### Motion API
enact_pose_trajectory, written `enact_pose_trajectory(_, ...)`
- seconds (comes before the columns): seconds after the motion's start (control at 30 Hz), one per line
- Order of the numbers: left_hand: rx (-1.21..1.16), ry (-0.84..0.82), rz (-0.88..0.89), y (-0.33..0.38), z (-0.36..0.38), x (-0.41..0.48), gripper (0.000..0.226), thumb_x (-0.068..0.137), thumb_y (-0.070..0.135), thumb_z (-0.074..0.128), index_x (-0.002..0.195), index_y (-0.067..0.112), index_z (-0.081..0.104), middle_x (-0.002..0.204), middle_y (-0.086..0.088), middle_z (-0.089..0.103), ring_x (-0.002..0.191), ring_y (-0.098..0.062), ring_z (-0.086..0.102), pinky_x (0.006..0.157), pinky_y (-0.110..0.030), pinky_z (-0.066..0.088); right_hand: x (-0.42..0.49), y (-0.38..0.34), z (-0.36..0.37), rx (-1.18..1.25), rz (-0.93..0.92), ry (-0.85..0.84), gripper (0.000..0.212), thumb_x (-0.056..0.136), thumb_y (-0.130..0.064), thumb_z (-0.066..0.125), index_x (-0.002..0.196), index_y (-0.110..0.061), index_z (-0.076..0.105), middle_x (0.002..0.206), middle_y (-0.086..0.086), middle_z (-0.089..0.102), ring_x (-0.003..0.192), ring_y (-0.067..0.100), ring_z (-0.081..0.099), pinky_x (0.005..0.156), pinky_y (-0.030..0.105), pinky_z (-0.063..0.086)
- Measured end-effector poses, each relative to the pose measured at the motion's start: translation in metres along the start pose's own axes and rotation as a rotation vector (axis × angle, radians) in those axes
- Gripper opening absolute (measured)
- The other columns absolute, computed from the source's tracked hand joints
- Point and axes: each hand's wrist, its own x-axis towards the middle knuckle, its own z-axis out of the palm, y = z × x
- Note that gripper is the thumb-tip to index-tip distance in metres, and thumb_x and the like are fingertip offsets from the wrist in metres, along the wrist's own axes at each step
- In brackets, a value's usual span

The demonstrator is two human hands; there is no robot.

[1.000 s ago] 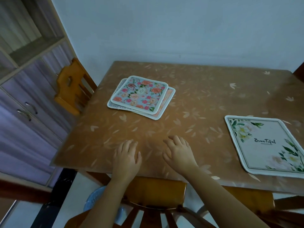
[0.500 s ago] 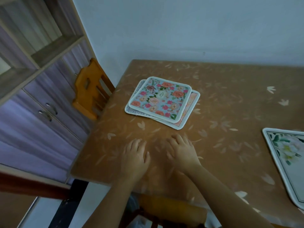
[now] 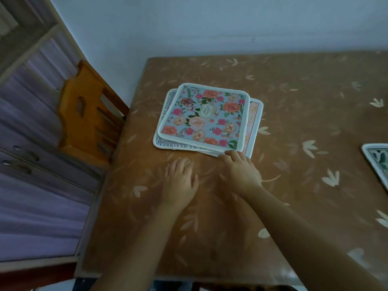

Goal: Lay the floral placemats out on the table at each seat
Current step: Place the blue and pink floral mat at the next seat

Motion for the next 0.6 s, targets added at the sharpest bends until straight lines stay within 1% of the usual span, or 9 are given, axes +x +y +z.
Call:
enact_pose_trajectory(0.1, -0.022, 0.011, 0.014, -0.011, 0.008, 0.017, 0.037, 0.084, 0.020, 0.055, 0.119, 0.007, 0.053, 0.127, -0.012, 0.053, 0.124, -0.028, 0.041, 0.106, -0.047, 0.027, 0.020, 0.004, 0.008, 0.015, 0.019, -0.007, 0.044, 0.086, -0.026, 0.052, 0.127, -0.017, 0.039, 0.129, 0.008, 0.046, 0.121, 0.028, 0.037, 0.103, 0.041, 0.031)
enact_pose_trajectory(0.3, -0.048, 0.048, 0.036, -0.028, 0.023, 0.051, 0.032, 0.085, 0.016, 0.057, 0.115, 0.004, 0.056, 0.123, -0.015, 0.056, 0.120, -0.031, 0.045, 0.102, -0.047, 0.031, 0.053, 0.006, 0.019, 0.091, 0.019, 0.064, 0.043, 0.085, -0.027, 0.055, 0.125, -0.014, 0.045, 0.123, 0.012, 0.052, 0.118, 0.032, 0.044, 0.099, 0.048, 0.037)
enact_pose_trajectory(0.37, -0.045, 0.071, 0.059, -0.032, 0.028, 0.061, 0.031, 0.084, 0.014, 0.059, 0.113, 0.003, 0.058, 0.119, -0.017, 0.058, 0.117, -0.033, 0.048, 0.101, -0.047, 0.034, 0.064, 0.006, 0.023, 0.103, 0.001, 0.080, 0.041, 0.084, -0.027, 0.057, 0.122, -0.015, 0.048, 0.121, 0.011, 0.054, 0.119, 0.032, 0.044, 0.099, 0.047, 0.038)
enact_pose_trajectory(0.5, -0.064, 0.081, 0.081, -0.041, 0.039, 0.080, 0.028, 0.085, 0.014, 0.059, 0.111, 0.004, 0.059, 0.116, -0.017, 0.059, 0.117, -0.033, 0.048, 0.099, -0.049, 0.034, 0.082, 0.007, 0.035, 0.133, -0.010, 0.082, 0.039, 0.083, -0.028, 0.058, 0.121, -0.022, 0.050, 0.119, 0.006, 0.055, 0.117, 0.027, 0.044, 0.099, 0.043, 0.037)
enact_pose_trajectory(0.6, -0.077, 0.074, 0.102, -0.046, 0.047, 0.092, 0.028, 0.082, 0.014, 0.064, 0.107, 0.003, 0.061, 0.115, -0.018, 0.060, 0.116, -0.036, 0.048, 0.099, -0.051, 0.035, 0.092, 0.008, 0.041, 0.130, 0.002, 0.090, 0.037, 0.083, -0.030, 0.059, 0.117, -0.020, 0.053, 0.118, 0.007, 0.055, 0.115, 0.028, 0.044, 0.096, 0.043, 0.039)
